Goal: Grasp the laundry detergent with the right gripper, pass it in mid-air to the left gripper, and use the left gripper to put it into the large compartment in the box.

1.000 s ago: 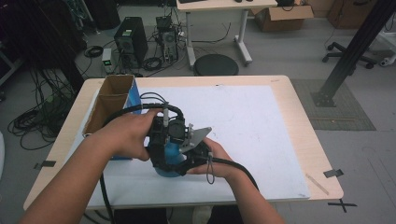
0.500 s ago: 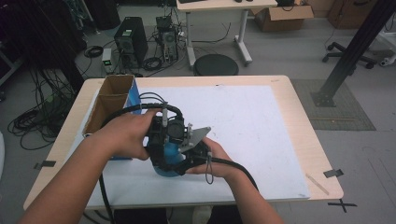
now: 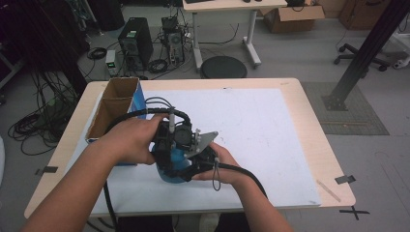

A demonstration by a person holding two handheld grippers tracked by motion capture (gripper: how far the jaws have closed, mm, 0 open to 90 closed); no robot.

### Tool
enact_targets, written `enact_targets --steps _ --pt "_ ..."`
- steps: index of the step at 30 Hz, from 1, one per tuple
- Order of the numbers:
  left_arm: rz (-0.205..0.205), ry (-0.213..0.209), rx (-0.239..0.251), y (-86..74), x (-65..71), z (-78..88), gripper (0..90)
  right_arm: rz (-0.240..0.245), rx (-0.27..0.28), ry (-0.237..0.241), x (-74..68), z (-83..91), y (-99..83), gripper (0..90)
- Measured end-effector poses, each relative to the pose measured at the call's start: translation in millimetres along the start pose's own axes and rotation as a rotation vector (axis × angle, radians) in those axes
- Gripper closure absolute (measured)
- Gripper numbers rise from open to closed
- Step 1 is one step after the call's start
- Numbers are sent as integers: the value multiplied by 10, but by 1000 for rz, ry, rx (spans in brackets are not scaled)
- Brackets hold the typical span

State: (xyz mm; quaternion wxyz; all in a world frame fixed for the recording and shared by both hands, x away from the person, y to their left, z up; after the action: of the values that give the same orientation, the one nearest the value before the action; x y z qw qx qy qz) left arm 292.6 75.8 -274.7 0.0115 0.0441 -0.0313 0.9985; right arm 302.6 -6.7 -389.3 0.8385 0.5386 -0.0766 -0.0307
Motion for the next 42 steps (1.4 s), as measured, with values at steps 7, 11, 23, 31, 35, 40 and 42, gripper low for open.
enact_targets --steps 7,11,23,31,35,40,42 --pt "6 4 -6 17 -3 1 389 8 -2 -10 13 11 -5 456" --pt "10 -1 -6 24 -1 19 391 7 5 -8 11 18 1 456" --pt "40 -18 -17 48 16 96 394 3 15 20 3 53 50 442" --pt "39 -18 -15 83 9 170 394 -21 24 33 37 114 92 331" --pt "34 -22 -15 102 0 186 394 -59 25 47 57 132 65 225" --pt "39 -26 -7 100 -9 200 394 -107 46 36 62 171 16 158" --pt "44 -25 -9 104 -13 218 393 -115 53 22 78 191 4 117"
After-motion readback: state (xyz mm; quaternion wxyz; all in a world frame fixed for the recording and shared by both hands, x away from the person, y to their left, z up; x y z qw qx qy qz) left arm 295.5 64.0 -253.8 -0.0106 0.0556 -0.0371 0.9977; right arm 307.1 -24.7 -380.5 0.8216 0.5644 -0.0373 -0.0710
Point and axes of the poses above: each handheld gripper's, and its own axes: z roughly backward along the jaws, y roughly out of its top, x roughly to its right, the point moved 2 cm from there along -z, roughly forward along the jaws, and after that the axes turned 10 degrees about -y, right-handed, at the moved point
